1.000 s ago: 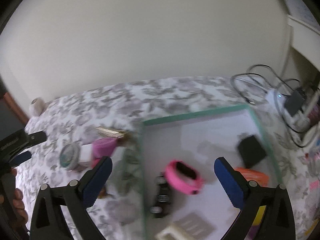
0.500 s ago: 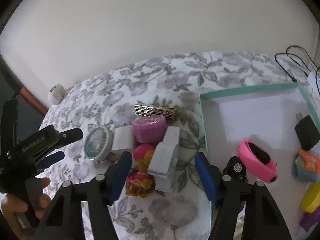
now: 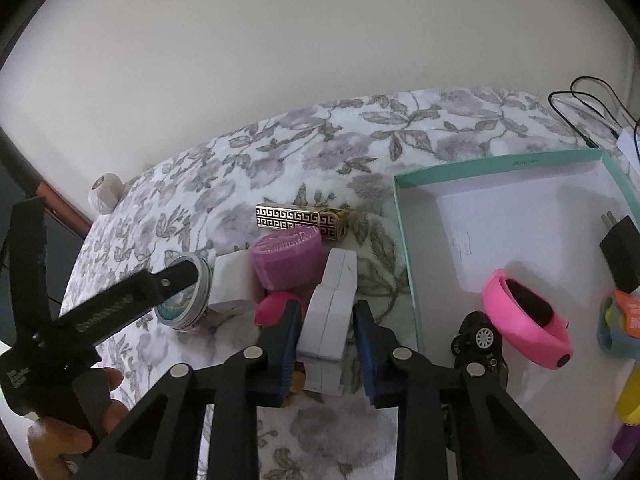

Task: Organize rigid objects
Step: 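Grasp the white charger block with the right tool while the left tool grasps the round bead tin, then carry the bead tin and white charger block over the lid with both tools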

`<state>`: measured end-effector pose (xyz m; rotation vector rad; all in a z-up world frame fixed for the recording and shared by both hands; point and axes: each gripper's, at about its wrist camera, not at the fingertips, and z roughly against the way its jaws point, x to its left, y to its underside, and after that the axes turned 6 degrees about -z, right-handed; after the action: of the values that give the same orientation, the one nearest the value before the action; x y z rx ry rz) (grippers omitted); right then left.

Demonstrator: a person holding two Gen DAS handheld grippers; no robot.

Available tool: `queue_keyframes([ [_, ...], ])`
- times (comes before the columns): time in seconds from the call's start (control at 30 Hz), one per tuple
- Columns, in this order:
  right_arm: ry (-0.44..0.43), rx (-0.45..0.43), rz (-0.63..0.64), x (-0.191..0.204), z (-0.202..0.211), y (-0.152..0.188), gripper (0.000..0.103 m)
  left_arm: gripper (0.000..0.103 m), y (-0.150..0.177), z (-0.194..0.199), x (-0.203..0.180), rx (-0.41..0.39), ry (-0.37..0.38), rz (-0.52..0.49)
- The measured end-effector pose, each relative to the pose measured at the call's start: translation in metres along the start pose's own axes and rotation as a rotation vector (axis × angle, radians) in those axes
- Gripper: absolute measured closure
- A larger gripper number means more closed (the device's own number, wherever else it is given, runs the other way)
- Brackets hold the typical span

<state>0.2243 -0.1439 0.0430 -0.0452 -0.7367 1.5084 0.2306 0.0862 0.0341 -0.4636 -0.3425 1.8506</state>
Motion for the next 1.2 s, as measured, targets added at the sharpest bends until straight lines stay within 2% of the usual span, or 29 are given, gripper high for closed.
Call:
queue_keyframes([
  [0.13, 0.004, -0.003, 0.010, 0.001, 0.000, 0.000, 0.075, 0.018, 0.001, 0.000, -0.006, -0.019, -0.020, -0.026],
  [0.27, 0.003, -0.001, 0.008, 0.000, 0.001, 0.000, 0.075, 0.018, 0.002, -0.004, -0.016, -0.004, -0.023, -0.063],
  [0.37, 0.012, 0.001, 0.009, -0.001, 0.001, 0.000, 0.075, 0.018, 0.002, -0.004, -0.010, -0.015, -0.048, -0.023],
  [0.47, 0.012, 0.003, 0.008, -0.003, 0.002, 0.001, 0.077, 0.018, 0.001, -0.002, 0.004, -0.017, -0.034, 0.048],
  [0.53, 0.012, 0.004, 0.001, -0.004, 0.001, 0.001, 0.077, 0.018, 0.001, -0.002, 0.010, -0.019, -0.059, 0.070],
  [0.63, 0.018, 0.009, 0.001, -0.004, -0.003, 0.002, 0.077, 0.019, 0.002, -0.004, 0.011, -0.014, -0.060, 0.069],
  [0.73, 0.023, 0.015, -0.001, -0.004, -0.007, 0.004, 0.077, 0.029, 0.004, -0.006, 0.007, -0.016, -0.048, 0.057],
  [0.87, 0.015, 0.006, -0.007, -0.005, -0.005, 0.005, 0.078, 0.029, 0.004, -0.005, 0.004, -0.022, -0.058, 0.037],
  [1.03, 0.003, 0.002, -0.008, -0.005, -0.001, 0.003, 0.079, 0.029, 0.003, 0.002, 0.009, -0.022, -0.054, 0.062],
  [1.2, -0.020, -0.036, 0.003, -0.004, 0.016, -0.004, 0.080, 0.029, -0.004, 0.022, 0.012, -0.068, -0.052, 0.075],
])
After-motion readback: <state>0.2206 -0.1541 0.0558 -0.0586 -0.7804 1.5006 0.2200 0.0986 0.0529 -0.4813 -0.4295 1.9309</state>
